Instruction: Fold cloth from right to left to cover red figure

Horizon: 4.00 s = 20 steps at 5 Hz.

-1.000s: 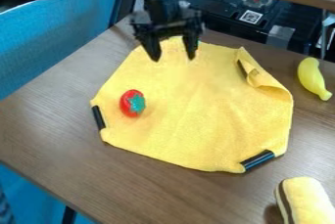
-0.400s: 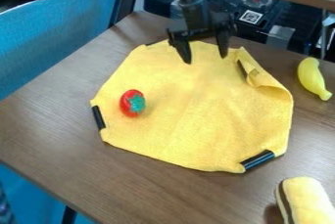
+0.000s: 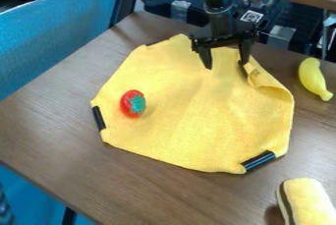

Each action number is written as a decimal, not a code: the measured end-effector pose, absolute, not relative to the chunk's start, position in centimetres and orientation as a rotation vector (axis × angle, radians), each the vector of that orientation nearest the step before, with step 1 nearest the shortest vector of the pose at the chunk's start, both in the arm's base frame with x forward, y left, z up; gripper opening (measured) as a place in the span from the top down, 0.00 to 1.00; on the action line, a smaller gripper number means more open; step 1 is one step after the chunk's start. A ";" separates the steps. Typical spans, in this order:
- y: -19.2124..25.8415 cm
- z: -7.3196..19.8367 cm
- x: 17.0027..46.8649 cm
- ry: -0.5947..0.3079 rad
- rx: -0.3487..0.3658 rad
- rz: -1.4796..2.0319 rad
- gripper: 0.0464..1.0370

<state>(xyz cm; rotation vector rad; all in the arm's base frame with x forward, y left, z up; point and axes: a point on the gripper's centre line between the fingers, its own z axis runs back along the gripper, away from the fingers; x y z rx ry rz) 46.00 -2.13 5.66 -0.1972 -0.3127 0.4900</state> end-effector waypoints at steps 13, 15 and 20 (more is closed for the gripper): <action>-3.2 8.0 47.3 -0.352 -0.217 0.501 1.00; -0.1 10.4 41.0 -0.326 -0.259 0.477 1.00; 10.5 9.8 27.1 -0.250 -0.191 0.494 0.99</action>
